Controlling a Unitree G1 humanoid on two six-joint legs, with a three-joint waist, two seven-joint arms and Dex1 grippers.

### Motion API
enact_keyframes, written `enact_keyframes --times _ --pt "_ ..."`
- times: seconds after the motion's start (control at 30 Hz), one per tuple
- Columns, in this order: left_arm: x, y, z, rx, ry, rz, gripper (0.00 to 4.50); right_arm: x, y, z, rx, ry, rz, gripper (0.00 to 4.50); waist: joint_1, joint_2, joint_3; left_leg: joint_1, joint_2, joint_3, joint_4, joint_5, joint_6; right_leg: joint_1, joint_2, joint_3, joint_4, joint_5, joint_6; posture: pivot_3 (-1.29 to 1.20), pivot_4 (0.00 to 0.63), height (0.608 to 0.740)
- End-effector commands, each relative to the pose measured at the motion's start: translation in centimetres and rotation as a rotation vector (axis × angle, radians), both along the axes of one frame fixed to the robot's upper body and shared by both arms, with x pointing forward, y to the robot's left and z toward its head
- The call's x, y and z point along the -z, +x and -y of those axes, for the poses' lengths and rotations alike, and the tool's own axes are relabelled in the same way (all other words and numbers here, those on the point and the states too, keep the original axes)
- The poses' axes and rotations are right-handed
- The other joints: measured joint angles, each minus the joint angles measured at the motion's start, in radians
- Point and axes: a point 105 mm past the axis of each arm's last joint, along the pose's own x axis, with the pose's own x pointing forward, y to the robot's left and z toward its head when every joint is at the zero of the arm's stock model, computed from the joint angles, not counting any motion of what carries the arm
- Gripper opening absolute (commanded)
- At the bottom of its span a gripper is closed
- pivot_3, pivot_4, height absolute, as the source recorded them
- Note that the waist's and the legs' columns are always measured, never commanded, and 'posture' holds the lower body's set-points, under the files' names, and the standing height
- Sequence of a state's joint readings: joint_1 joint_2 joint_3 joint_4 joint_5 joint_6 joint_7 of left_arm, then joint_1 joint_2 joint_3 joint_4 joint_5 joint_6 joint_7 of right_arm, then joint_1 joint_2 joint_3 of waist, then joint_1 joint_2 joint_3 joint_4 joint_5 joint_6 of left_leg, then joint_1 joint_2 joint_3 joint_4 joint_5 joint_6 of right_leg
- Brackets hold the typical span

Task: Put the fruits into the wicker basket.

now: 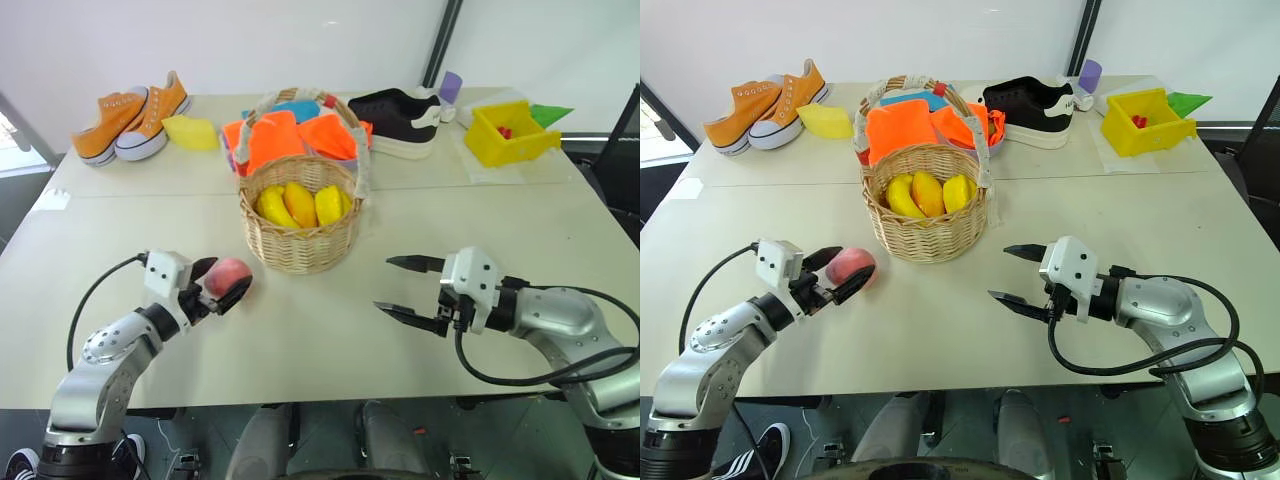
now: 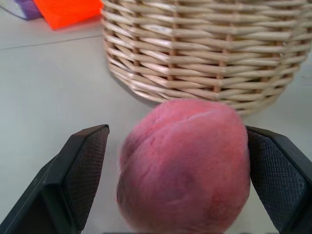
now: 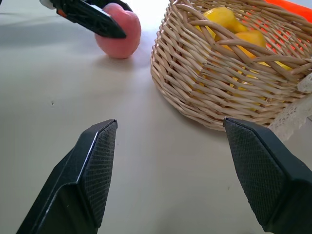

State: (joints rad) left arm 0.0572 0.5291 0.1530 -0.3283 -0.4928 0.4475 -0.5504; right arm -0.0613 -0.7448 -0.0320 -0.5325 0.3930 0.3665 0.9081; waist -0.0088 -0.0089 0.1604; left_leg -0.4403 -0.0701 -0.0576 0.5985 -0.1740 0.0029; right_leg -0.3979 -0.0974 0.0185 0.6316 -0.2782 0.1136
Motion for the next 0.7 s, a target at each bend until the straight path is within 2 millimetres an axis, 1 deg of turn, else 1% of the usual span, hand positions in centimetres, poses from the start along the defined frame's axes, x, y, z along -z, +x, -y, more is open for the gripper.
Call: enact_keyframes --times 0.03,0.13,0.17,0.2,0.27,0.33,0.4,0.47,0.5,0.53,0.6,0.63,0.7 --pt "1.4 0.2 -1.0 -0.037 0.019 -0.063 4.5 -1.2 0.4 -0.4 -0.011 0.016 0.058 3.62 -0.002 0.0 0.0 0.0 0.0 0.0 0.0 0.0 0.0 0.0 0.0 0.0 0.0 0.0 0.0 0.0 0.15 0.74" --pt "1.2 0.3 -0.5 -0.021 -0.006 -0.068 3.62 -1.5 0.7 -0.5 -0.007 0.019 0.069 3.66 -0.001 0.0 0.0 0.0 0.0 0.0 0.0 0.0 0.0 0.0 0.0 0.0 0.0 0.0 0.0 0.0 0.15 0.74" --pt "1.2 0.3 -0.4 -0.017 -0.004 -0.068 3.19 -1.5 0.7 -0.6 -0.009 0.019 0.069 3.66 0.0 0.0 0.0 0.0 0.0 0.0 0.0 0.0 0.0 0.0 0.0 0.0 0.0 0.0 0.0 0.0 0.15 0.74" --pt "1.3 0.2 -0.2 -0.006 0.0 -0.075 3.01 -1.5 0.7 -0.7 -0.01 0.02 0.069 3.66 0.0 0.0 0.0 0.0 0.0 0.0 0.0 0.0 0.0 0.001 0.0 0.0 0.0 0.0 0.0 0.0 0.15 0.74" --pt "1.5 0.1 -0.2 0.001 0.026 -0.077 2.95 -1.5 0.8 -0.8 -0.011 0.021 0.07 3.66 0.0 0.0 0.0 0.0 0.0 0.0 0.0 0.0 0.0 0.001 0.0 0.0 0.0 0.0 0.0 0.0 0.15 0.74" --pt "1.3 0.0 -0.4 -0.008 0.028 -0.056 2.95 -1.5 0.9 -0.7 -0.007 0.024 0.07 3.66 0.0 0.0 0.0 0.0 0.0 0.0 0.0 0.0 0.0 0.001 0.0 0.0 0.0 0.0 0.0 0.0 0.15 0.74" --pt "-0.2 -0.4 -0.4 0.014 -0.009 0.001 2.95 -1.3 1.1 -0.5 -0.003 0.02 0.074 3.66 -0.002 0.0 0.0 0.0 0.0 0.0 0.0 0.0 0.0 0.001 0.0 0.0 0.0 0.0 0.0 0.0 0.15 0.74" --pt "-2.0 -1.7 -0.2 0.105 -0.036 0.049 2.95 -1.4 1.3 -0.3 0.013 0.041 0.074 3.66 -0.005 0.0 0.0 0.0 0.0 0.0 0.0 0.0 0.0 0.0 0.0 0.0 0.0 0.0 0.0 0.0 0.15 0.74" --pt "-3.2 -2.3 -0.2 0.149 -0.028 0.096 2.95 -1.6 1.3 -0.1 0.022 0.061 0.074 3.66 -0.005 0.0 0.0 0.0 0.0 0.0 0.0 0.0 0.0 -0.001 0.0 0.0 0.0 0.0 0.0 0.0 0.15 0.74" --pt "-4.4 -2.8 -0.3 0.171 -0.056 0.119 2.95 -1.7 1.3 0.0 0.025 0.082 0.071 3.66 -0.003 0.0 0.0 -0.001 0.0 0.0 0.0 0.0 0.0 -0.002 0.0 0.0 0.0 0.0 0.0 0.0 0.15 0.74" --pt "-7.2 -3.2 -0.4 0.211 -0.157 0.165 2.95 -2.0 1.4 0.3 0.053 0.137 0.066 3.66 0.003 -0.001 0.001 -0.001 0.0 0.0 -0.001 0.0 0.0 -0.002 0.0 0.0 0.0 0.0 0.0 0.0 0.15 0.74" --pt "-8.6 -3.0 -0.2 0.229 -0.203 0.184 2.95 -2.1 1.7 0.4 0.076 0.165 0.065 3.66 0.009 0.0 0.001 -0.002 0.001 -0.001 0.0 0.0 0.0 -0.002 0.0 -0.001 0.0 0.0 0.0 0.0 0.15 0.74" --pt "-10.1 -1.6 0.2 0.196 -0.208 0.213 2.95 -2.6 2.5 0.5 0.13 0.228 0.071 3.66 0.021 -0.001 0.0 -0.002 0.0 -0.001 0.001 -0.001 -0.001 -0.002 0.0 -0.001 0.0 0.0 0.0 0.0 0.15 0.74"
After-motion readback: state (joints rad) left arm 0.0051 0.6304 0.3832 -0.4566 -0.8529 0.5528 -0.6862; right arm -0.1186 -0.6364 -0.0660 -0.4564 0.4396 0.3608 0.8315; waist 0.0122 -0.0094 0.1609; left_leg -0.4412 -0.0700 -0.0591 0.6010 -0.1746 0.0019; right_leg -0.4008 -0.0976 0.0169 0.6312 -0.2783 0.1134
